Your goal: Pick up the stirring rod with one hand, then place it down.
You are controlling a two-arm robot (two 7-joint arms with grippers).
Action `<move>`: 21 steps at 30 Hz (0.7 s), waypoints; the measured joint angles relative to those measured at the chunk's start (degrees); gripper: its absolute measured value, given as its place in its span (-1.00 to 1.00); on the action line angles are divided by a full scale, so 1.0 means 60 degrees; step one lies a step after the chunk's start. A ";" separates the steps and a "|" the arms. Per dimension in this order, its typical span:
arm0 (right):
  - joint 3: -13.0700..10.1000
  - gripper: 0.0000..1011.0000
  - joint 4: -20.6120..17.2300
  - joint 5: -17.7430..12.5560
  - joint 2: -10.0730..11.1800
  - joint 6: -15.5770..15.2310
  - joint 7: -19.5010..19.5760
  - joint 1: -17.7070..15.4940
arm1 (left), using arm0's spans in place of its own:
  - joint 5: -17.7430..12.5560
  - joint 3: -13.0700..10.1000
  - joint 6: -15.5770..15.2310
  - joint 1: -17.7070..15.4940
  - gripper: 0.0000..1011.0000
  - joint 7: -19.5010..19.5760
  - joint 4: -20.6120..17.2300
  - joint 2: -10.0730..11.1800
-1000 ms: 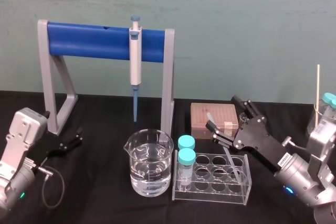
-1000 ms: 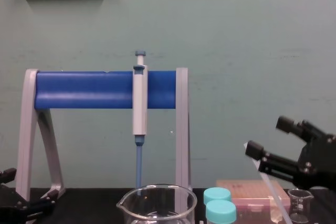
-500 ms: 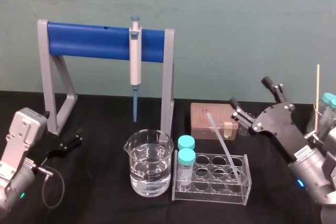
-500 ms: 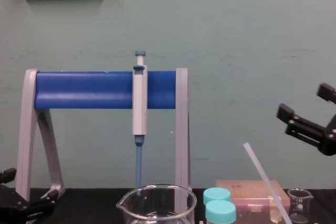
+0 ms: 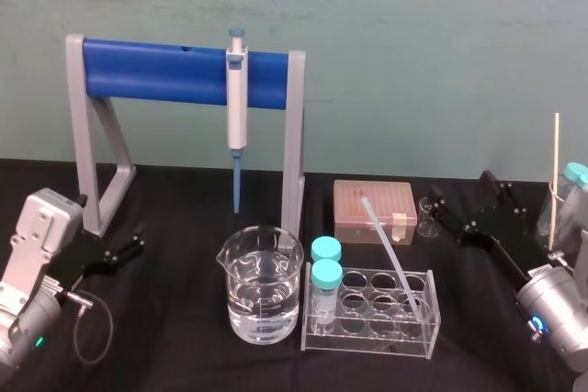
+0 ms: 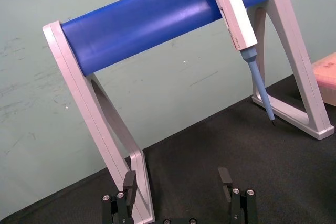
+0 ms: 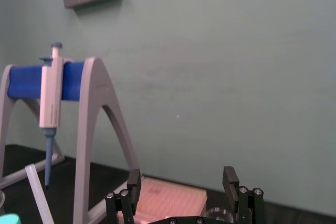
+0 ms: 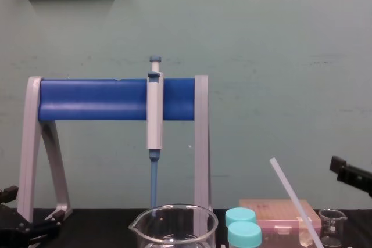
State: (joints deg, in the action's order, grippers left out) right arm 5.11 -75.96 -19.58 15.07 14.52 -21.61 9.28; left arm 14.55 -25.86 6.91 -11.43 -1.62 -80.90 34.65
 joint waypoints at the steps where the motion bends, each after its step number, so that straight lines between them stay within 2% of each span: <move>1: 0.0023 0.98 -0.0018 -0.0067 0.0021 -0.0241 0.0005 0.0000 | 0.0000 0.0000 0.0000 0.0000 0.98 0.0000 0.0000 0.0000; 2: 0.0055 0.98 -0.0029 -0.0111 0.0044 -0.0422 0.0018 0.0000 | 0.0000 -0.0001 0.0000 0.0000 0.98 0.0000 0.0000 0.0000; 7: 0.0145 0.98 -0.0027 -0.0235 0.0096 -0.0646 0.0006 0.0018 | 0.0000 0.0000 0.0000 0.0000 0.98 0.0000 0.0000 0.0000; 21: 0.0122 0.98 -0.0027 -0.0218 0.0087 -0.0648 0.0006 0.0014 | 0.0000 0.0000 0.0000 0.0000 0.98 0.0000 0.0000 0.0000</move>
State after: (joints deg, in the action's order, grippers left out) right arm 5.85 -76.12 -20.89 15.60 10.63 -21.57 9.36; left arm 14.55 -25.86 6.90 -11.43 -1.62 -80.90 34.65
